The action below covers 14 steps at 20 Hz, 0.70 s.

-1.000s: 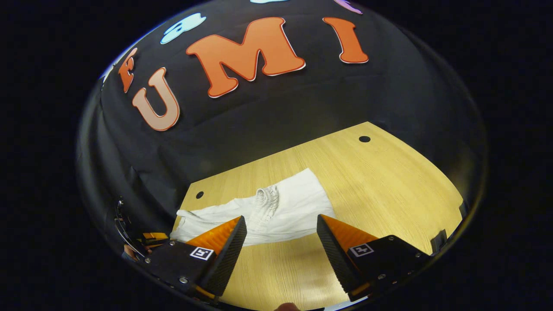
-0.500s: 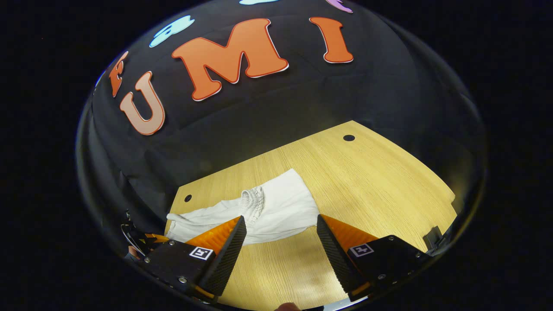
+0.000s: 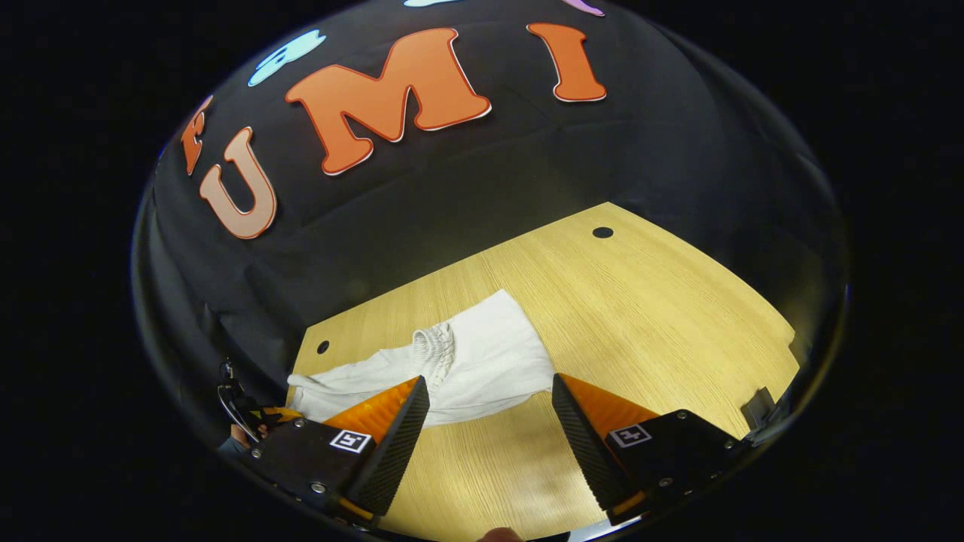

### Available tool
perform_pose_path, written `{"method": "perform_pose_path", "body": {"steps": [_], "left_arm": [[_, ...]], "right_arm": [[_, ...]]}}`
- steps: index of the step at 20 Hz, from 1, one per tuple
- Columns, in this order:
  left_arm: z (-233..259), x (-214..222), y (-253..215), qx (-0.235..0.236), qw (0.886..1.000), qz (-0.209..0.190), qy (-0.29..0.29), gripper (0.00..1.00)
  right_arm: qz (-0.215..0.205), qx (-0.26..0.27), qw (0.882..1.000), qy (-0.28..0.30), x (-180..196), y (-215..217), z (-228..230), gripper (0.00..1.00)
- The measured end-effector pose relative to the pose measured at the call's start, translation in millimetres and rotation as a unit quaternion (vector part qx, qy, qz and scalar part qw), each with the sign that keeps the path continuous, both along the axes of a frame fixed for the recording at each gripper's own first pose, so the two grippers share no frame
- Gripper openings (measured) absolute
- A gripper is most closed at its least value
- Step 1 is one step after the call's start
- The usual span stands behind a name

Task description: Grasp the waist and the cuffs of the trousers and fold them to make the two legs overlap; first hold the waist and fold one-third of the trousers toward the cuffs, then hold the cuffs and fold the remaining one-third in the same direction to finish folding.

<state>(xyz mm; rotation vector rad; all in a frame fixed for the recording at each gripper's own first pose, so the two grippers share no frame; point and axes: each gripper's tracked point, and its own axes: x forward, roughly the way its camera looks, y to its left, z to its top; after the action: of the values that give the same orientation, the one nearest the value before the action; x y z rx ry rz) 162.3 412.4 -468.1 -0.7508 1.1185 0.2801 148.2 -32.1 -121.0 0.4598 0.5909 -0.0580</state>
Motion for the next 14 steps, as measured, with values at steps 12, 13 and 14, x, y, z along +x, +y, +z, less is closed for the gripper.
{"method": "perform_pose_path", "body": {"steps": [12,13,14], "left_arm": [[142,34,-64,0.029,0.992,-0.014,-0.125,0.07],[159,42,-79,0.029,0.99,-0.017,-0.14,0.07],[176,49,-98,0.029,0.987,-0.023,-0.154,0.05]], "right_arm": [[0.034,-0.023,0.999,-0.007,5,-34,-2,0.99],[0.043,-0.021,0.999,-0.011,5,-38,0,0.99],[0.049,-0.021,0.998,-0.014,5,-42,0,0.99]]}}
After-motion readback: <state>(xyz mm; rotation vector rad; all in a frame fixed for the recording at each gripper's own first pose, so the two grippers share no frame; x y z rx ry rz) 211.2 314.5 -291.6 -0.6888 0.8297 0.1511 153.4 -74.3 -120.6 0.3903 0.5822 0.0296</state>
